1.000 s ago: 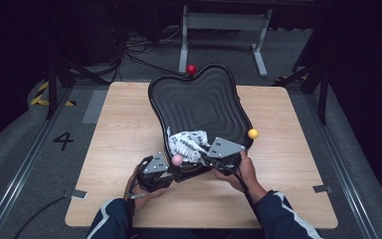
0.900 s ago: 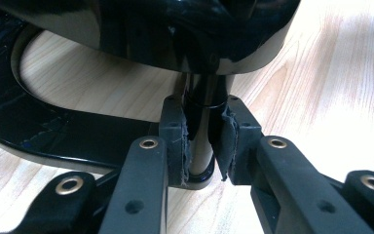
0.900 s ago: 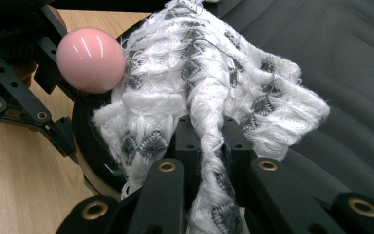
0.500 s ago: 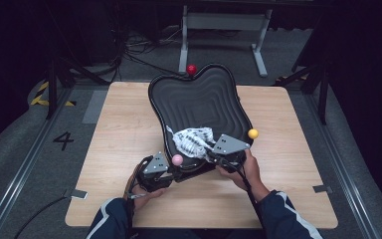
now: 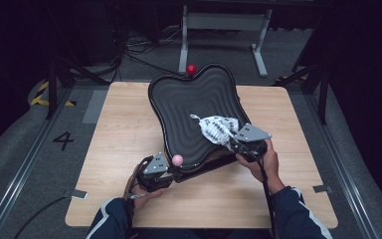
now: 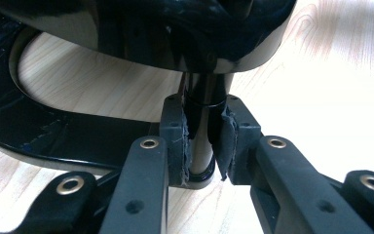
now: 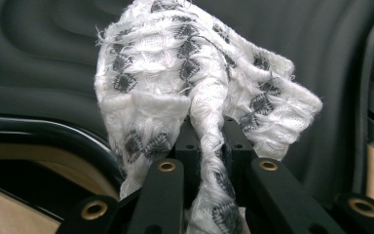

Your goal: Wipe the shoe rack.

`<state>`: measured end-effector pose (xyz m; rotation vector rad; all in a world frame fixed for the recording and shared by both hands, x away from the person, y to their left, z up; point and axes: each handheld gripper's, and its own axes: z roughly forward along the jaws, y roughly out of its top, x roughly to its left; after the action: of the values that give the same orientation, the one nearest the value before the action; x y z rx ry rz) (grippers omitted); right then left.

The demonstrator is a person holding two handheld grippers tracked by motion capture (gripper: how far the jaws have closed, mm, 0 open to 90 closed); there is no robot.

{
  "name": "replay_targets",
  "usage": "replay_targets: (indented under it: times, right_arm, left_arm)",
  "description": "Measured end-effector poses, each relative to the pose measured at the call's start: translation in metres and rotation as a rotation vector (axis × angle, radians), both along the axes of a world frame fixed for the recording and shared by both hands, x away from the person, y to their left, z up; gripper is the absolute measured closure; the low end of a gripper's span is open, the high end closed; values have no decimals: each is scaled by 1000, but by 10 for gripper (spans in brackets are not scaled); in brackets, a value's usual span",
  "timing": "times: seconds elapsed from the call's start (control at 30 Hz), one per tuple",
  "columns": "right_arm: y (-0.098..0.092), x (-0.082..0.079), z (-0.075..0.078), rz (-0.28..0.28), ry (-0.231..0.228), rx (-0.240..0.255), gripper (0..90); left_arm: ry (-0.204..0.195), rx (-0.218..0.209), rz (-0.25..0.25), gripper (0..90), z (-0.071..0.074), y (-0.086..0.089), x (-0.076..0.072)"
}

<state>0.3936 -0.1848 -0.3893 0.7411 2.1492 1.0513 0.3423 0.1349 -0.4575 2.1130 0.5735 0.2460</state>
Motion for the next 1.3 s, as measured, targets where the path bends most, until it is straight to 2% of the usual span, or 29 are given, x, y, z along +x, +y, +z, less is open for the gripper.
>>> replay_targets:
  times: [0.1, 0.23, 0.37, 0.57, 0.63, 0.93, 1.0, 1.13, 1.3]
  right_arm:
    - [-13, 5, 1, -45, -1, 3, 814]
    - [-23, 8, 0, -69, 5, 23, 814]
    - [-21, 8, 0, -72, -8, 12, 813]
    - [-15, 7, -1, -47, -7, 29, 813]
    - [-5, 5, 0, -19, -2, 28, 813]
    - [37, -7, 2, 117, 4, 8, 813]
    - [41, -8, 3, 128, 9, 11, 813]
    - [65, -12, 6, 194, 15, 3, 813]
    - [87, -17, 7, 249, 17, 0, 812]
  left_arm:
    - [-5, 3, -6, 744, 0, 1, 1]
    - [-5, -1, -6, 745, 0, 1, 0]
    - [8, -3, -6, 744, 0, 1, -2]
    - [16, -12, -7, 743, -1, 2, -1]
    - [17, -23, -7, 742, -2, 2, -1]
    - [21, -25, -8, 741, -2, 2, -1]
    - [21, -25, -9, 740, -2, 2, -1]
    - [21, -24, -9, 740, -2, 2, 0]
    - [22, -28, -11, 740, -3, 3, 0]
